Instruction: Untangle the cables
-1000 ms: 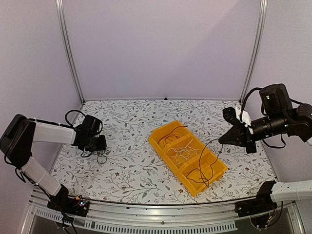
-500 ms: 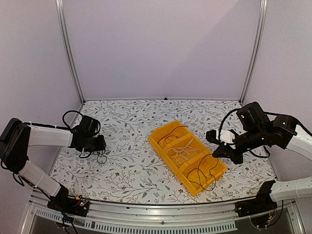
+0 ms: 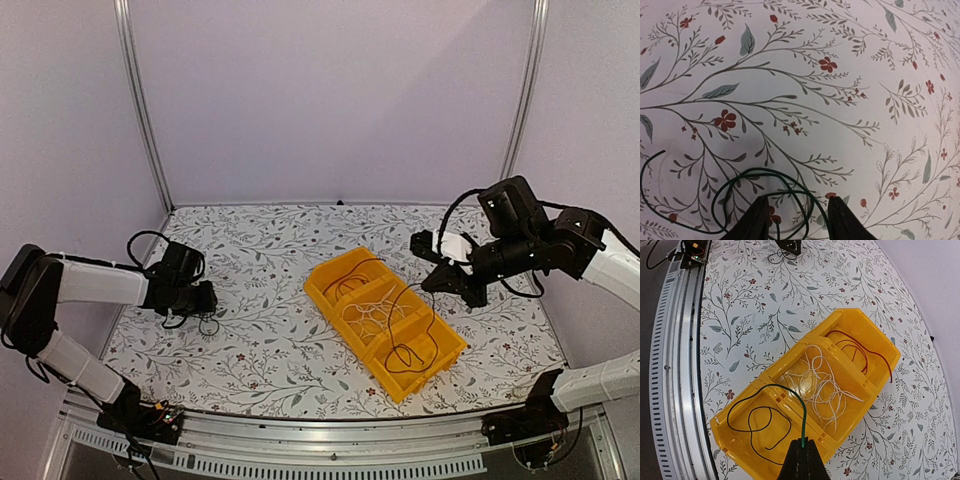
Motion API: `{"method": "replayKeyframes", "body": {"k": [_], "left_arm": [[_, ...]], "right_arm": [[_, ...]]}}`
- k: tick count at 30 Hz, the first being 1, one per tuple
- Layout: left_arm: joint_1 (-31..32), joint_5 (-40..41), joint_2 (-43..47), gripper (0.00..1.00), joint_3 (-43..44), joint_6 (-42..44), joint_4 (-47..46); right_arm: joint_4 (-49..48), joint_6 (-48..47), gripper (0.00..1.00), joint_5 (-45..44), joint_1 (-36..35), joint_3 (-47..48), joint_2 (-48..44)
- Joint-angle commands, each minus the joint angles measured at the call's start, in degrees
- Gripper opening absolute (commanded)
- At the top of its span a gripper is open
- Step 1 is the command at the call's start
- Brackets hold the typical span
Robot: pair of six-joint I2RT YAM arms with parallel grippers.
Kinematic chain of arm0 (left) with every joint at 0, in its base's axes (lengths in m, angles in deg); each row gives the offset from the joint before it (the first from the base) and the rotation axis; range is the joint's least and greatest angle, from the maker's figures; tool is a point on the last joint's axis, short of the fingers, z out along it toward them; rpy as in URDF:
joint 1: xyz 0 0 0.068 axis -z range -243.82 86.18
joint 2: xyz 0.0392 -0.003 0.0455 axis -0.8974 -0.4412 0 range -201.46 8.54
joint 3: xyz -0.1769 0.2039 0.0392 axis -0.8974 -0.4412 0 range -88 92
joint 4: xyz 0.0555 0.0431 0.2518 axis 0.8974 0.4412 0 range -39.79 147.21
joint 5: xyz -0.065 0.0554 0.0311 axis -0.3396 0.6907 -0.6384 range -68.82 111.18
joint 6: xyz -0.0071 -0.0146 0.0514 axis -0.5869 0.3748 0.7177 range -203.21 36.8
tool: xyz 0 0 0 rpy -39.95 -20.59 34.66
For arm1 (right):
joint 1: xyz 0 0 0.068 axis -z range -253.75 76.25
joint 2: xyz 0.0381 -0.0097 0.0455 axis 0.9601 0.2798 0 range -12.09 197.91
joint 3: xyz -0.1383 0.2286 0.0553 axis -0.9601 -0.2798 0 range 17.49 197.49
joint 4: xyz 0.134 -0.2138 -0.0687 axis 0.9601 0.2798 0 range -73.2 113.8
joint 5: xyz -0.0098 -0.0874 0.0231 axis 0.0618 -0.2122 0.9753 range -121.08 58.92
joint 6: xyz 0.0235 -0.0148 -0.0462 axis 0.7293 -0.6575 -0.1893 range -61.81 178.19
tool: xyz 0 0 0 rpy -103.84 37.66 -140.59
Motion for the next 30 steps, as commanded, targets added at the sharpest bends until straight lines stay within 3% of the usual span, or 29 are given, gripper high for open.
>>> {"method": "replayKeyframes", "body": {"k": [1, 8, 16, 23, 30], "left_arm": [[-0.7, -0.7, -0.4, 0.39, -0.9, -0.2, -3.1], [-0.7, -1.0, -0.6, 0.39, -1.0, -0.1, -3.4], [-0.6, -0.5, 0.3, 0.39, 0.3, 1.2, -1.4], [-0.7, -2.6, 2.4, 0.34, 1.0, 1.3, -0.7], [-0.6, -4.5, 6.2, 0.26, -0.4, 1.8, -1.4]], "right_arm": [[0.9, -2.8, 0.00, -1.9, 0.3, -1.6, 0.6], [-5.2, -6.9, 0.00, -6.7, 0.3, -11.4, -1.8], [-6.1, -8.1, 0.00, -2.8, 0.3, -17.6, 0.5], [-9.0, -9.2, 0.00, 0.1, 0.3, -20.2, 7.6], [-9.5, -9.8, 0.00, 4.6, 0.3, -17.0, 14.6]]}}
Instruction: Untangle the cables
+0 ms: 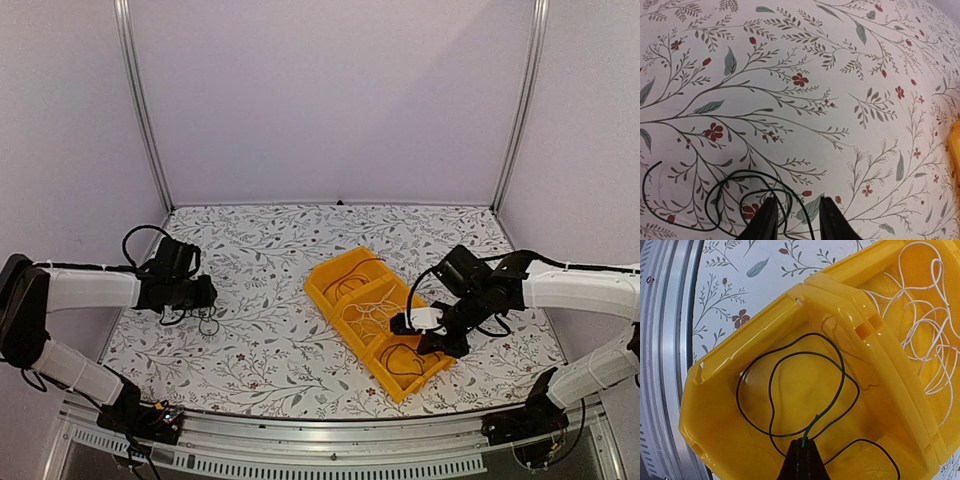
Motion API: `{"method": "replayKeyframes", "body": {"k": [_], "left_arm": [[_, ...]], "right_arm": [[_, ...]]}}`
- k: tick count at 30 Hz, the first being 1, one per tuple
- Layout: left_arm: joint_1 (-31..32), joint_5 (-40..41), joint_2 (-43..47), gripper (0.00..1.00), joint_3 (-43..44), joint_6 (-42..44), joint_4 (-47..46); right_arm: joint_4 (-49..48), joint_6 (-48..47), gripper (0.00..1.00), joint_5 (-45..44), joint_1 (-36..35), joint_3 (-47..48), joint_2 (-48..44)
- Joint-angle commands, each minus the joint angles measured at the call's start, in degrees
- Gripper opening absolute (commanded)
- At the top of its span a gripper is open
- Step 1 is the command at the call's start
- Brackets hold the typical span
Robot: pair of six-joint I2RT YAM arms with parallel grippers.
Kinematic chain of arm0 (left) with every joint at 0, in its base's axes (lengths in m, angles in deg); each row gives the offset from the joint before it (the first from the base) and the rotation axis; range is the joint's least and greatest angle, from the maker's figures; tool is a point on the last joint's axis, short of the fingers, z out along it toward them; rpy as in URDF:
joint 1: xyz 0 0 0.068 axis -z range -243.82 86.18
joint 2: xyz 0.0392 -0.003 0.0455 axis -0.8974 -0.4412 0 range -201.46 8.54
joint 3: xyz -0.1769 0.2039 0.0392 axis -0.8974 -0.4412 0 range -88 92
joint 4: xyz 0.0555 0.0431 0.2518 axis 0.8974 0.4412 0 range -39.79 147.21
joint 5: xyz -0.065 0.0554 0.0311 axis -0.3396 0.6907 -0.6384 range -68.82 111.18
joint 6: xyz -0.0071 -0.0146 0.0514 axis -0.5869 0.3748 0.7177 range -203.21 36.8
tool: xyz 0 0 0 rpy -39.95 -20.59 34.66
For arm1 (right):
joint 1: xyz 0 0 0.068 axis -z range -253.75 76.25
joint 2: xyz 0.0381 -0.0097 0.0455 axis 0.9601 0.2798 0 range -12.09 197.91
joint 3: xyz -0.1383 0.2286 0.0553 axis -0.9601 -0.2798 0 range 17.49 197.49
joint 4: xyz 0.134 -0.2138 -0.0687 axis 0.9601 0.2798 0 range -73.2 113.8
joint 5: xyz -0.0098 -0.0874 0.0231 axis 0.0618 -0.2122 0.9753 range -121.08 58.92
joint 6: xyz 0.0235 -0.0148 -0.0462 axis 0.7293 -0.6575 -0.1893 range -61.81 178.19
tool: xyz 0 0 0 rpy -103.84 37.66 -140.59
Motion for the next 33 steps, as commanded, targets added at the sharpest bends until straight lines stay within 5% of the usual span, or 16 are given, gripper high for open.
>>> {"method": "replayKeyframes", "body": {"k": [1, 5, 8, 15, 24, 33], "left_arm": [[-0.6, -2.2, 3.0, 0.24, -0.2, 0.5, -0.9], [-0.7, -4.2, 5.1, 0.21, -0.8, 0.1, -1.5], [-0.6, -4.7, 8.2, 0.22, 0.6, 0.3, 0.1], [-2.2, 1.7, 12.0, 0.39, 6.1, -1.7, 10.3], [-8.2, 1.7, 7.9, 0.30, 8.8, -11.7, 23.0], [-14.9, 4.8, 5.2, 0.37, 7.6, -13.4, 25.6]], "right_arm": [[-0.8, -0.8, 0.00, 4.7, 0.3, 3.5, 4.8], [1.4, -0.7, 0.02, 7.6, 0.3, 8.0, 9.1], [7.1, -3.0, 0.25, 8.4, 0.6, 12.3, 10.1], [18.7, -8.5, 0.50, 10.7, 2.0, 25.1, 7.4], [9.9, -1.0, 0.50, 9.3, 4.0, 32.7, 12.9], [4.2, 5.2, 0.50, 13.3, 4.0, 33.0, 15.3]]}}
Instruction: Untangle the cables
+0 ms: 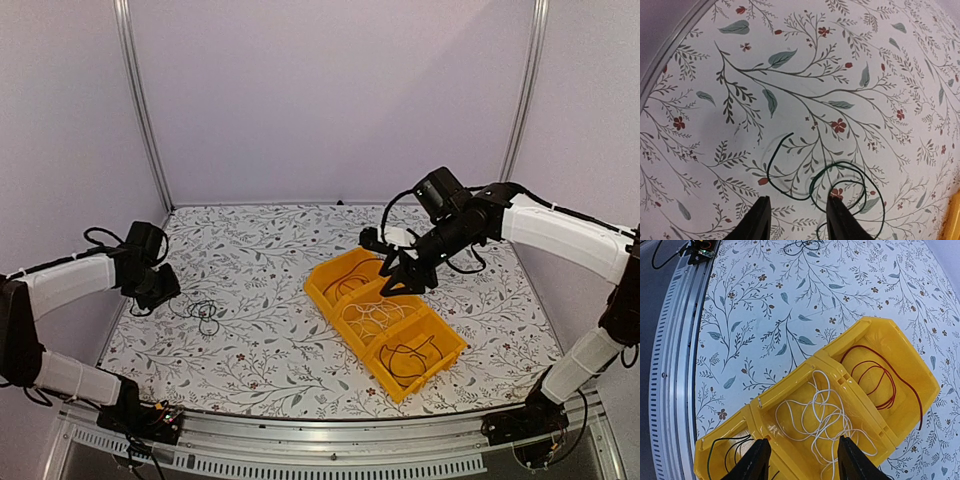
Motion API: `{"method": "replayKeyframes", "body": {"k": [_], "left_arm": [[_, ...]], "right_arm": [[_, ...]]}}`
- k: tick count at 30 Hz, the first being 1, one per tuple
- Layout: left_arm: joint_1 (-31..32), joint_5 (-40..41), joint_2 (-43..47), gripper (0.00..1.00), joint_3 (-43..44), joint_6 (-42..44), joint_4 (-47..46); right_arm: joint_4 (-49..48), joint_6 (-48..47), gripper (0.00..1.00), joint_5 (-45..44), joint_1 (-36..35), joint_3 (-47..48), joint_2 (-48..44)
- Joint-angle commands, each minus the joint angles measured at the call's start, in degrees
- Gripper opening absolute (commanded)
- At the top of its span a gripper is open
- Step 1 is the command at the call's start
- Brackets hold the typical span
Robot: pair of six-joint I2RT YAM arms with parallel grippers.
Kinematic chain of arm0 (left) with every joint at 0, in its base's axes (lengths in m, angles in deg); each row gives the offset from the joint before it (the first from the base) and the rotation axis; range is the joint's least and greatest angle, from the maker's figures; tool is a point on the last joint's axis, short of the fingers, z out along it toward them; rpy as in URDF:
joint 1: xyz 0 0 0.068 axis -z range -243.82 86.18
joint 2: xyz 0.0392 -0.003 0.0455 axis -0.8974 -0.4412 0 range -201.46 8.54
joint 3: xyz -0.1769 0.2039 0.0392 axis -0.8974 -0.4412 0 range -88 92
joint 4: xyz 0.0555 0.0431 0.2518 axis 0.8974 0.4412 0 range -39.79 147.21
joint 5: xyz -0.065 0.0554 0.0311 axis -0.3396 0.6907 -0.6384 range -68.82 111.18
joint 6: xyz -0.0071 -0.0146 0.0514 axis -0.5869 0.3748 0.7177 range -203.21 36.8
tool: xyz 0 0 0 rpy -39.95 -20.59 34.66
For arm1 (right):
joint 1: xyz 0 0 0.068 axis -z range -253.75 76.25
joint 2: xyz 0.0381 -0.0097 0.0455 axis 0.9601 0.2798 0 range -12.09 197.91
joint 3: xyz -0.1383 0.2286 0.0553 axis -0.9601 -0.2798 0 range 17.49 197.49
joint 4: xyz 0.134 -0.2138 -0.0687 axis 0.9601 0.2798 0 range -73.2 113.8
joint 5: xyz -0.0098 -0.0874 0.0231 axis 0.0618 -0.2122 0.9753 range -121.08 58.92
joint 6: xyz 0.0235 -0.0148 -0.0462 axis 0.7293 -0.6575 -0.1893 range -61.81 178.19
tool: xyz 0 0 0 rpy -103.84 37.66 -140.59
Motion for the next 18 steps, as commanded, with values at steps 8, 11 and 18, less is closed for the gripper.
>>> {"method": "replayKeyframes", "body": {"k": [8, 11, 18], "left_arm": [[-6.4, -3.0, -11.2, 0.25, -0.8, 2.0, -6.8], [-6.4, -3.0, -12.9, 0.17, -0.8, 2.9, -9.7], [-4.9, -10.3, -10.3, 0.00, 1.9, 7.8, -15.0]], "right_arm": [[-3.1, 4.1, 0.50, 3.2, 0.2, 0.6, 0.0], [-3.2, 4.2, 0.50, 2.9, 0.2, 0.6, 0.1], [-5.3, 5.2, 0.51, 2.4, 0.2, 3.5, 2.0]]}}
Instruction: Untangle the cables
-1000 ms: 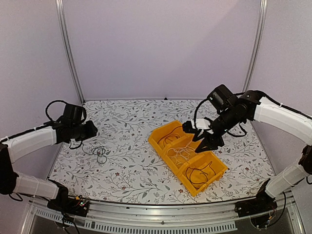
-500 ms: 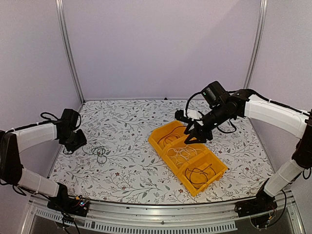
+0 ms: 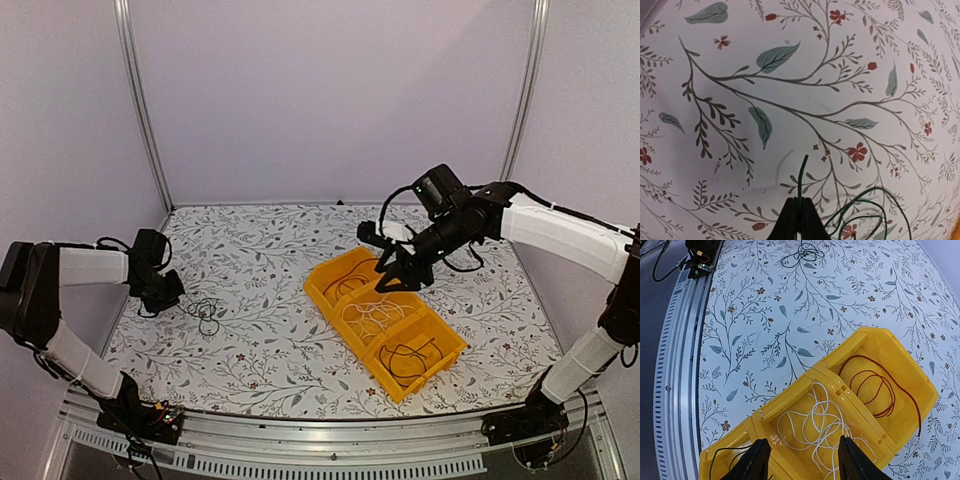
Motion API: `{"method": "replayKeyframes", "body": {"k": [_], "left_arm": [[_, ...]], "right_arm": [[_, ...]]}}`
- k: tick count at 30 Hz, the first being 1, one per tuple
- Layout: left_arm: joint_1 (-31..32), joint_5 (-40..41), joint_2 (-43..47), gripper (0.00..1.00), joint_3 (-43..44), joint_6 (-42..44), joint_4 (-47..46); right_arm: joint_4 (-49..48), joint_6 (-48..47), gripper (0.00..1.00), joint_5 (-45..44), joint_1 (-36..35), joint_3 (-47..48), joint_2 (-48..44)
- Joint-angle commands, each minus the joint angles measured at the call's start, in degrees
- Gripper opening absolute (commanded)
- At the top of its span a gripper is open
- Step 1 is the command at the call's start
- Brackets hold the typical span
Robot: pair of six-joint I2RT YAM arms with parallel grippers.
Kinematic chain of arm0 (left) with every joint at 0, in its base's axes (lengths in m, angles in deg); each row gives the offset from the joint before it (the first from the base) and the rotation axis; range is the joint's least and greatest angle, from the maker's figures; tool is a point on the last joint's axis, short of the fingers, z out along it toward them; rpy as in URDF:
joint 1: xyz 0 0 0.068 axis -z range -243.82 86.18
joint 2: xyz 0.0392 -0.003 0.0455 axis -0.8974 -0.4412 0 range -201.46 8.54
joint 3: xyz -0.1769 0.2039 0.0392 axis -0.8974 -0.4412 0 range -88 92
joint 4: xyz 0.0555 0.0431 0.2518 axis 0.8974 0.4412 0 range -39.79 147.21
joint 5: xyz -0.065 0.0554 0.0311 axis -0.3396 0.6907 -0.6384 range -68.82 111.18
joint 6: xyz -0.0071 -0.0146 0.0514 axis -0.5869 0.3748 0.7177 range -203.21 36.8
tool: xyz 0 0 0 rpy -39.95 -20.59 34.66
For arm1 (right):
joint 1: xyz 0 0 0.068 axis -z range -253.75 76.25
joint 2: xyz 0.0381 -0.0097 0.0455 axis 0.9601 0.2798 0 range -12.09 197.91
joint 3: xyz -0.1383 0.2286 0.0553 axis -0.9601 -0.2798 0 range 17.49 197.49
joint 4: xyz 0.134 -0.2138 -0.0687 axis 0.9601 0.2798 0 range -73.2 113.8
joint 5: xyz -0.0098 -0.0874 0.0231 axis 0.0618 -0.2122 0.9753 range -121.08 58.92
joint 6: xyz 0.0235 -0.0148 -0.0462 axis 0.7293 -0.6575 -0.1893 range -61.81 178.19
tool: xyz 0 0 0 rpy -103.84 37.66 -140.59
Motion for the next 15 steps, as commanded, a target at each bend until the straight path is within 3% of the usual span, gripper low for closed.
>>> {"method": "replayKeyframes", "body": {"k": [1, 8, 15], "left_arm": [[1.8, -7.8, 4.8, 0.00, 2.8, 4.4, -7.2], [8.7, -21.1, 13.2, 0.00, 6.7, 4.6, -15.7], [15.5, -23.6, 13.8, 0.00, 13.1, 4.4, -19.1]], "right_arm": [[-3.3, 2.5, 0.52, 0.4, 0.2, 4.4, 2.5], [-6.5, 10.3, 0.61, 3.0, 0.1, 15.5, 11.1], [-8.5, 13.9, 0.69, 5.5, -2.3, 30.7, 19.8]]}}
